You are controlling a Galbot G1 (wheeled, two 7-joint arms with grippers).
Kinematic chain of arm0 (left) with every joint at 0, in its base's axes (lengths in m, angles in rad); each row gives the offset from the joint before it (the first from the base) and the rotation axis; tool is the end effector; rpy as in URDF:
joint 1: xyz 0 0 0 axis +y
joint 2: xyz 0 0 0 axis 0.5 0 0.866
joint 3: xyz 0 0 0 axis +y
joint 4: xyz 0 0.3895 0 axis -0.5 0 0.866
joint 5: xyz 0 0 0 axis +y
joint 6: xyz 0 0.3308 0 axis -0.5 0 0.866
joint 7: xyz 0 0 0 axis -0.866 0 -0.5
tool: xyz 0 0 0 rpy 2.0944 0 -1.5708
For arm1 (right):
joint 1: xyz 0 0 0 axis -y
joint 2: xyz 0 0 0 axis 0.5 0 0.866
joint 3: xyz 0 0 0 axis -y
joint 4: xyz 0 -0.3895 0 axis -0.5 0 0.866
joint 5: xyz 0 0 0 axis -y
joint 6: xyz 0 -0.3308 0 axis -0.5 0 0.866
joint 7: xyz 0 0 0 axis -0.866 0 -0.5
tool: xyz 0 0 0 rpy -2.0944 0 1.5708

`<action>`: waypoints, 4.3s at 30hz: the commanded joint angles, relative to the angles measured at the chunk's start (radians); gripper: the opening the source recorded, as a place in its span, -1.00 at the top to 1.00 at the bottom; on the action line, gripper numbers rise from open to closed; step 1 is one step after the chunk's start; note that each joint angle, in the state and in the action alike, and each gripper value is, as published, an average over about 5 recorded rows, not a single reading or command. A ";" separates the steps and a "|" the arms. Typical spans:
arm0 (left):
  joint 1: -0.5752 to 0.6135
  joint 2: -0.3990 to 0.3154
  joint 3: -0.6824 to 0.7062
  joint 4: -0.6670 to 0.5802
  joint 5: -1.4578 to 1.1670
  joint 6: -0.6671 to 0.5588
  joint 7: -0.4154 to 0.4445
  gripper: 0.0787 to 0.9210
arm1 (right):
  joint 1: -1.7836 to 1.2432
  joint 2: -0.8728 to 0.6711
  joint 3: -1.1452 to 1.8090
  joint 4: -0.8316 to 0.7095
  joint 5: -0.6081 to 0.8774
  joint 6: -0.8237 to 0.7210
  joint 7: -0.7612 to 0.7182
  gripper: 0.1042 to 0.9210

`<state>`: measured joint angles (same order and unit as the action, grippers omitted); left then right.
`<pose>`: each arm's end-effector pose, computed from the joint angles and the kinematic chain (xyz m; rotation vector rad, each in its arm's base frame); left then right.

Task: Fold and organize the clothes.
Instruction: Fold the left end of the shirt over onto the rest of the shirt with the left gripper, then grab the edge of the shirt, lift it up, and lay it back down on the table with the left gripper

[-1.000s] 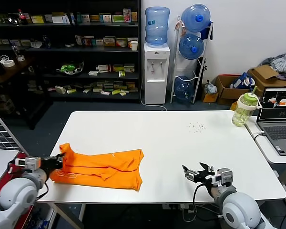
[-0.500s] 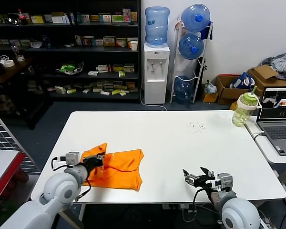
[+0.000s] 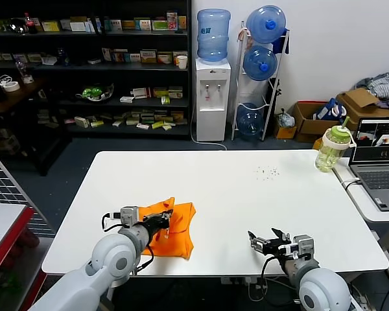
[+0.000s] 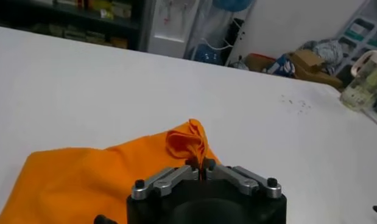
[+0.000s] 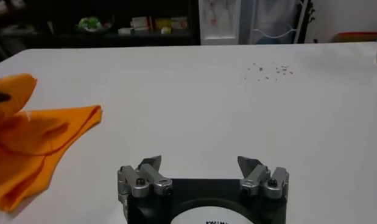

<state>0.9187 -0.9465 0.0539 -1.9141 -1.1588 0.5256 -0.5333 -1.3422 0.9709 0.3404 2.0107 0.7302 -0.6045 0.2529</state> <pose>0.3005 0.0246 -0.2890 -0.3749 -2.4299 0.2621 0.2130 -0.0954 -0.3114 0.2539 -2.4759 -0.0272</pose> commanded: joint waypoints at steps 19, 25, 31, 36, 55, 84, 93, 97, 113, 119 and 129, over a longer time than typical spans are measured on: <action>0.176 0.217 -0.269 0.082 0.040 0.010 0.152 -0.37 | 0.003 -0.001 -0.013 0.007 0.002 -0.001 0.000 -0.76; 0.257 0.261 -0.326 0.172 0.048 -0.010 0.276 -0.71 | -0.005 0.003 -0.008 0.008 0.001 0.001 -0.003 -0.76; 0.250 0.231 -0.303 0.194 0.080 -0.027 0.321 -0.77 | -0.012 0.000 -0.001 0.012 0.002 0.000 -0.002 -0.76; 0.209 0.205 -0.276 0.223 0.095 -0.033 0.330 -0.77 | -0.023 -0.003 0.011 0.019 0.003 -0.001 -0.002 -0.76; 0.197 0.183 -0.251 0.224 0.114 -0.068 0.357 -0.51 | -0.028 0.000 0.008 0.015 0.001 -0.002 0.002 -0.76; 0.232 0.244 -0.318 0.000 0.108 -0.037 0.263 0.97 | -0.022 0.001 0.005 0.011 0.000 0.001 0.000 -0.76; 0.352 0.378 -0.508 0.013 0.106 -0.009 0.267 0.97 | -0.024 -0.016 0.024 0.036 0.004 0.013 -0.010 -0.76; 0.408 0.410 -0.605 0.136 0.129 -0.041 0.330 0.97 | -0.051 -0.036 0.060 0.065 0.002 0.022 -0.018 -0.76; 0.430 0.449 -0.635 0.139 0.094 -0.060 0.349 0.97 | -0.133 -0.035 0.178 0.091 -0.012 0.054 -0.038 -0.76; 0.321 0.353 -0.423 -0.152 -0.090 0.004 0.126 0.97 | -0.155 0.003 0.190 0.093 -0.047 0.052 -0.034 -0.76; -0.196 -0.148 0.199 -0.048 -0.266 0.040 -0.196 0.97 | -0.292 0.079 0.290 0.134 -0.108 0.047 -0.029 -0.76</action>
<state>1.1403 -0.6620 -0.2850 -1.9626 -1.2384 0.5274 -0.4147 -1.5252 0.9939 0.5451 2.1176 0.6639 -0.5576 0.2223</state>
